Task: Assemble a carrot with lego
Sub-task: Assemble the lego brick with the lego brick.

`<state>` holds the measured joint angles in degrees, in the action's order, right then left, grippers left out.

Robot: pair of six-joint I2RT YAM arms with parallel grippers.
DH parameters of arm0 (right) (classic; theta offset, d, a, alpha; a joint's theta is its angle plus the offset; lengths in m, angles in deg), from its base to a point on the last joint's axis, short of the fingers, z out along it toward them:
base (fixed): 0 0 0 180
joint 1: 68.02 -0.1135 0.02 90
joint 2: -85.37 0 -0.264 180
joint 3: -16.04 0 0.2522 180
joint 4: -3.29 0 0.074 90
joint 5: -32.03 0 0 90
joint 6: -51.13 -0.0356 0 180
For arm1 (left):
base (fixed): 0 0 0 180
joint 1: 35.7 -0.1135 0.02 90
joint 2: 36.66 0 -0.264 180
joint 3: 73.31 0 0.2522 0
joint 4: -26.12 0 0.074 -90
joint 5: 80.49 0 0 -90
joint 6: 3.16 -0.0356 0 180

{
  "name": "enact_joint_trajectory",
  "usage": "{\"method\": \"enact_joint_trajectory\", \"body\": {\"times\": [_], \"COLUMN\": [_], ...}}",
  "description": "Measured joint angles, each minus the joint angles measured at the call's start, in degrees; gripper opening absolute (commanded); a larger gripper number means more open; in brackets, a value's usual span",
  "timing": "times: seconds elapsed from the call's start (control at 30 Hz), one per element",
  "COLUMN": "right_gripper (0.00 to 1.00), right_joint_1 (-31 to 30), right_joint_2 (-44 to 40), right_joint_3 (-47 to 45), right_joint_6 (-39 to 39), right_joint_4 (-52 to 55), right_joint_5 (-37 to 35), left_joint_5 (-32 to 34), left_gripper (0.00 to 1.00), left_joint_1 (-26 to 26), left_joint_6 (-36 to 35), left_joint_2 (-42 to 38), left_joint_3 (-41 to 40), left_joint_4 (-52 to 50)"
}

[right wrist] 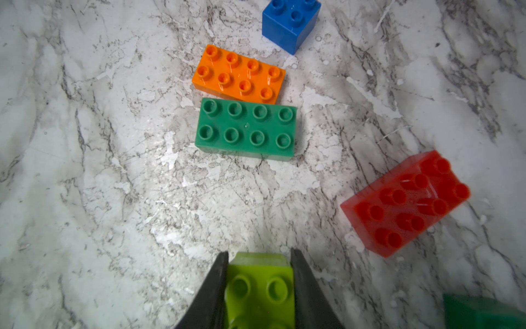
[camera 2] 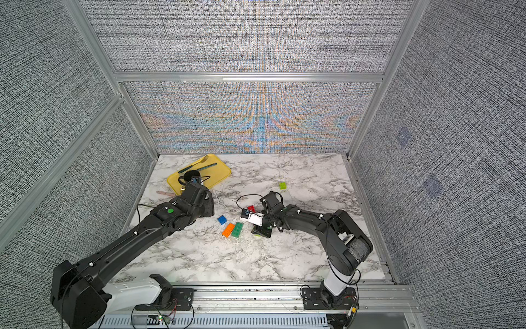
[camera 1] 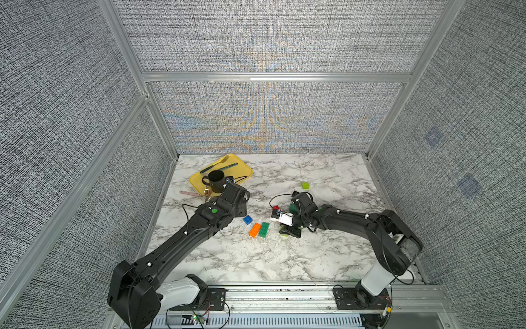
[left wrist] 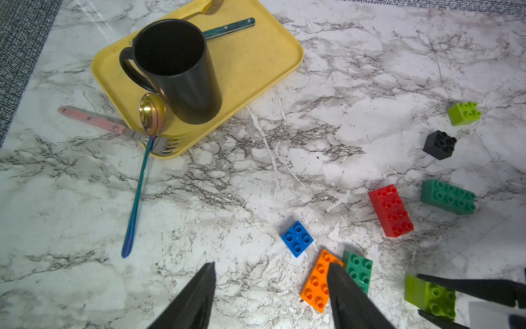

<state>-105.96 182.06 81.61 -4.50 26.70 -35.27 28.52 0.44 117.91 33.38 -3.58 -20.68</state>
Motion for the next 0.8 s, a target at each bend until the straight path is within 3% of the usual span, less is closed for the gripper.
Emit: {"method": "enact_joint_trajectory", "body": {"times": [0.8], "right_gripper": [0.34], "right_joint_1": [0.7], "right_joint_2": [-5.4], "right_joint_3": [-7.2], "right_joint_6": [-3.8], "right_joint_4": [-5.3], "right_joint_5": [-2.3], "left_joint_5": [-1.6], "left_gripper": [0.66], "left_joint_1": [0.0], "left_joint_6": [-1.3], "left_joint_2": [1.8], "left_joint_3": [1.3], "left_joint_4": [0.2]}}
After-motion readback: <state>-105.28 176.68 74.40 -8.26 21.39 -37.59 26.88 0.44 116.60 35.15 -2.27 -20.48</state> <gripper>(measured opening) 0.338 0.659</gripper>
